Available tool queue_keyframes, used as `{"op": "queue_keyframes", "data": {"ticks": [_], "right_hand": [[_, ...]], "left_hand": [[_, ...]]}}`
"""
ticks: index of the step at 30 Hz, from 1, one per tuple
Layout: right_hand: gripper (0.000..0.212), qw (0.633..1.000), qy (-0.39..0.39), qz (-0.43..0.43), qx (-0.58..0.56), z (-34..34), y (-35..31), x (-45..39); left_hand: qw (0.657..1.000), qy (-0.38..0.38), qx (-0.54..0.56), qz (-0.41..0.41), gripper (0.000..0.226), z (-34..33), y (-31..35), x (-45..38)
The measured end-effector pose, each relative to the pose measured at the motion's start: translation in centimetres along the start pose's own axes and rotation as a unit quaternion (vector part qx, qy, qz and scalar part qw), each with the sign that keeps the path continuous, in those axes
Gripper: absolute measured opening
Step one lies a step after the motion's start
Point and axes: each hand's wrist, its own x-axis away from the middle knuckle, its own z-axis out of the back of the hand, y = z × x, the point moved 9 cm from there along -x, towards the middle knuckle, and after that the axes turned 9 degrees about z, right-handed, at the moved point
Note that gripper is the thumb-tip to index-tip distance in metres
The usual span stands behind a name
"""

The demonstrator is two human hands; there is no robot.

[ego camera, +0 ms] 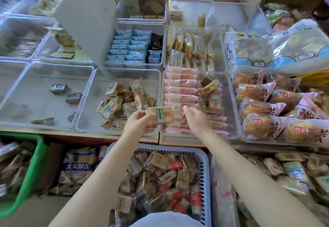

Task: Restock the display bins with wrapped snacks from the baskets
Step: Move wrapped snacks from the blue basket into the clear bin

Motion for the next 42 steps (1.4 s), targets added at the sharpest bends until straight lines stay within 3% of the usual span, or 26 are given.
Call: {"op": "queue_keyframes", "data": {"ticks": [2,4,7,9,12,14,17,19,21,23,27,31,35,37,39,42], "right_hand": [[0.044,0.980,0.006,0.085,0.177,-2.2,-0.6,-0.1],[0.038,0.961,-0.024,0.095,0.258,-5.0,0.6,-0.2],[0.061,0.943,-0.032,0.071,0.323,-7.2,2.3,0.2],[0.073,0.931,-0.010,0.091,0.353,-7.3,1.8,0.3],[0.052,0.929,-0.033,0.083,0.360,-7.5,2.1,0.0],[0.046,0.934,-0.055,0.075,0.346,-7.6,2.1,-0.1],[0.036,0.967,-0.046,0.081,0.239,-7.3,2.0,-0.3],[0.026,0.969,0.045,0.112,0.217,-4.7,1.5,-0.6],[0.010,0.947,0.160,0.113,0.254,-0.4,2.0,-0.8],[0.022,0.937,0.208,0.055,0.276,3.5,4.0,-1.5],[0.052,0.948,0.132,-0.088,0.276,7.1,9.5,-4.1],[0.052,0.952,0.098,-0.103,0.270,6.7,11.4,-6.2],[0.061,0.945,0.164,-0.146,0.242,7.4,11.2,-6.9],[0.051,0.938,0.203,-0.143,0.240,8.1,10.4,-6.5],[0.039,0.944,0.248,-0.125,0.180,8.7,9.5,-5.1],[0.030,0.948,0.280,-0.148,-0.042,8.6,9.9,-2.5]], "left_hand": [[0.997,0.062,0.054,0.006,0.040,3.5,-0.6,-0.9],[0.990,0.107,0.093,0.004,0.060,6.6,-1.1,-1.8],[0.983,0.149,0.109,-0.017,0.083,9.6,-0.9,-3.2],[0.982,0.181,0.044,-0.027,0.098,10.5,-0.4,-3.9],[0.952,0.231,-0.182,-0.081,0.088,9.6,1.2,-4.2],[0.927,0.223,-0.276,-0.123,0.071,7.2,1.5,-4.0],[0.919,0.135,-0.338,-0.154,0.062,1.1,0.5,-4.4],[0.891,0.111,-0.391,-0.202,0.064,-3.1,0.5,-4.3],[0.862,0.108,-0.431,-0.244,0.071,-6.4,0.7,-4.5],[0.834,0.118,-0.481,-0.243,0.077,-8.1,0.1,-5.2],[0.792,0.141,-0.553,-0.219,0.080,-9.0,-1.2,-6.0],[0.769,0.152,-0.587,-0.203,0.081,-9.2,-1.5,-6.3],[0.758,0.152,-0.604,-0.193,0.081,-9.4,-1.4,-6.4],[0.754,0.151,-0.609,-0.192,0.081,-9.5,-1.4,-6.3],[0.752,0.152,-0.612,-0.190,0.081,-9.5,-1.4,-6.4],[0.753,0.149,-0.612,-0.190,0.082,-9.5,-1.5,-6.4]]}}
